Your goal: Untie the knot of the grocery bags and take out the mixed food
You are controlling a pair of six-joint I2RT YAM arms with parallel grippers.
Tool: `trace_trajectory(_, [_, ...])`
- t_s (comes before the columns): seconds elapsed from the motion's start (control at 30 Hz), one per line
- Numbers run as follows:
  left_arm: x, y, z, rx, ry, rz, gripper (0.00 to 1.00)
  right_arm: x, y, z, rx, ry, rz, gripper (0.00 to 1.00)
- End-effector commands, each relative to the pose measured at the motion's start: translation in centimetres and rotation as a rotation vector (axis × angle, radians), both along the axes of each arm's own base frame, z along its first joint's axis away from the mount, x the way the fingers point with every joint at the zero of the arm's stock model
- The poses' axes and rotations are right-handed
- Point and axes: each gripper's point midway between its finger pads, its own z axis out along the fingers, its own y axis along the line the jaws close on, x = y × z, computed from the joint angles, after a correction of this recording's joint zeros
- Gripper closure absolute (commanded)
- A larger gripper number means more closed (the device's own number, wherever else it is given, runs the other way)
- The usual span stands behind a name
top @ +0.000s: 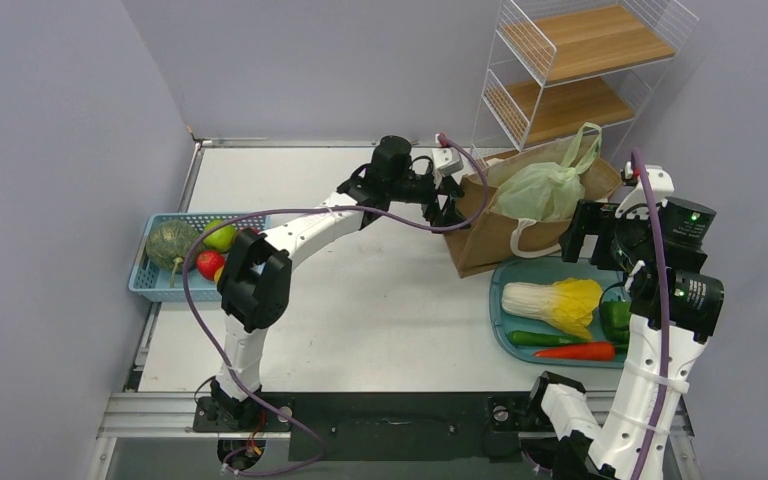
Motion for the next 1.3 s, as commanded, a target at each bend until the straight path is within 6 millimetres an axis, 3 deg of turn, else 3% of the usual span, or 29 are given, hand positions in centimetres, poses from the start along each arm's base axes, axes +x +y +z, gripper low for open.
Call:
trace_trajectory(0.0, [0.3, -0.5, 3.7, -0.07, -0.105, -0.047, 0.12, -0.1, -0.2, 0.8, -0.022, -0.018, 0.003, 0.09])
trace_trajectory(0.2, [-0.2, 2.9, 4.4, -0.022, -0.149, -0.065, 0.12, -0.2, -0.3, 0.7, -0.037, -0.011, 0.01, 0.1])
trace_trajectory(0.3, [2.2, 4.7, 4.9, -0.023, -0.165, 0.002, 0.12, -0.3, -0.3, 0.9, -0.04, -0.015, 0.012, 0.1])
trace_trajectory(0.37, [3.7, 4.8, 5.0, -0.013, -0.202, 0.036, 0.12, -0.2, -0.3, 0.8, -0.037, -0.013, 0.015, 0.1])
trace_trajectory(0.43, [4.7, 3.9, 4.3, -0.003, -0.201, 0.038, 0.12, -0.1, -0.3, 0.6, -0.033, -0.004, 0.016, 0.1])
trace_trajectory(0.47, [4.7, 3.3, 5.5, -0.018, -0.22, 0.031, 0.12, -0.1, -0.3, 0.5, -0.034, -0.002, 0.016, 0.1])
trace_trajectory(0.5, [4.9, 2.7, 4.4, -0.002, -0.205, 0.023, 0.12, 0.0, -0.4, 0.5, -0.036, 0.0, 0.015, 0.1])
trace_trajectory(0.53, [4.7, 2.0, 5.0, -0.013, -0.22, 0.011, 0.12, -0.1, -0.4, 0.4, -0.037, 0.001, 0.014, 0.1])
trace_trajectory(0.57, [4.7, 1.5, 4.1, -0.001, -0.212, 0.0, 0.12, -0.1, -0.4, 0.4, -0.039, 0.002, 0.014, 0.1])
trace_trajectory(0.77, [2.2, -0.3, 2.9, 0.015, -0.219, -0.102, 0.12, -0.2, -0.5, 0.3, -0.047, 0.007, 0.011, 0.1])
trace_trajectory(0.97, [-1.2, -1.7, 3.0, 0.016, -0.245, -0.191, 0.12, -0.3, -0.4, 0.0, -0.038, 0.013, 0.012, 0.1])
trace_trajectory(1.1, [-2.1, -2.6, 3.2, -0.004, -0.243, -0.173, 0.12, -0.3, -0.4, -0.1, -0.037, 0.014, 0.012, 0.1])
trace_trajectory(1.13, [-1.9, -2.9, 3.9, -0.027, -0.253, -0.144, 0.12, -0.3, -0.4, -0.1, -0.035, 0.016, 0.011, 0.1])
trace_trajectory(1.17, [-1.8, -3.2, 3.2, -0.019, -0.244, -0.114, 0.12, -0.3, -0.4, -0.2, -0.035, 0.016, 0.01, 0.1])
trace_trajectory(1.2, [-1.6, -3.6, 4.2, -0.056, -0.258, -0.086, 0.12, -0.3, -0.4, -0.2, -0.034, 0.016, 0.009, 0.1])
trace_trajectory(1.27, [-1.1, -4.4, 3.7, -0.059, -0.245, -0.01, 0.12, -0.3, -0.5, -0.2, -0.032, 0.015, 0.006, 0.1])
